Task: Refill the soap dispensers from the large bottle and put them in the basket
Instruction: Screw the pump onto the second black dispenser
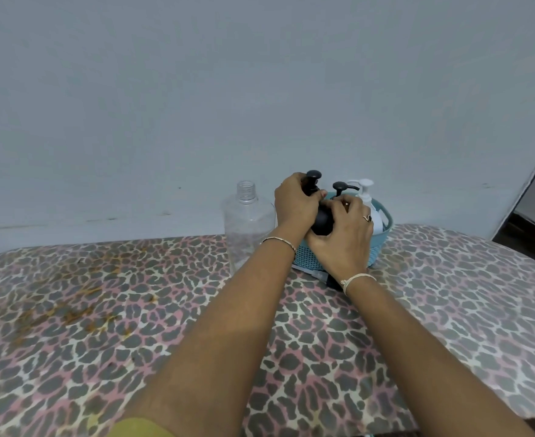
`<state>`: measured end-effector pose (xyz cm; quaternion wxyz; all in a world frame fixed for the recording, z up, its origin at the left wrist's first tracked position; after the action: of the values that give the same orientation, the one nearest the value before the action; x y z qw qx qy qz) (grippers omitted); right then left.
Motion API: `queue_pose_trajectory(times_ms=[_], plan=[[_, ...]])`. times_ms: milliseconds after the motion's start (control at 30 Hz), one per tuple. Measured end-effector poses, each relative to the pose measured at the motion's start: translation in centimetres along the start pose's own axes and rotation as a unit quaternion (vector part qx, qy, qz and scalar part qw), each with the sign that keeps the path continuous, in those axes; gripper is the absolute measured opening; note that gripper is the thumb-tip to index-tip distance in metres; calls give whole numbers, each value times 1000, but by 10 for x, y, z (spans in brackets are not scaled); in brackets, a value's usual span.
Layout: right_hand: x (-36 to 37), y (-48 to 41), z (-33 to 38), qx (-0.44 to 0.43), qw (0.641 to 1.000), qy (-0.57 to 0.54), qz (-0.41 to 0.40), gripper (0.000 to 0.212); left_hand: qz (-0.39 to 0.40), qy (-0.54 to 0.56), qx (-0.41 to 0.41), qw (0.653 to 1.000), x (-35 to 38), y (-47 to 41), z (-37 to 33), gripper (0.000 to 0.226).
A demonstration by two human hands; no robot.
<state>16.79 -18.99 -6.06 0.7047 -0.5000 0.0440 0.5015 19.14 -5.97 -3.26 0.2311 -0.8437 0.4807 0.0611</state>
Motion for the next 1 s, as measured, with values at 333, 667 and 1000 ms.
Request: queue_pose_trajectory(times_ms=[333, 667, 1000], plan=[[5, 9, -10, -32, 999, 32, 8, 48, 31, -48, -17, 998, 10, -1, 16, 32], [5, 14, -9, -54, 997, 51, 19, 44, 88, -18, -21, 996, 17, 11, 16, 46], [-32, 49, -51, 58, 997, 41, -22, 50, 28, -76, 126, 989, -8, 75, -1, 70]])
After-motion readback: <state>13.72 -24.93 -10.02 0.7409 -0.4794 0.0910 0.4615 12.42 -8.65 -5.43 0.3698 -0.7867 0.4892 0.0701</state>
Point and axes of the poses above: each hand's wrist, its own y-axis away from the middle knuckle, its own x-axis out of the palm, z = x × y, the point moved 9 cm from there along -y, towards the middle knuckle, and after that the axes turned 3 degrees about y, right-handed, at the moved point
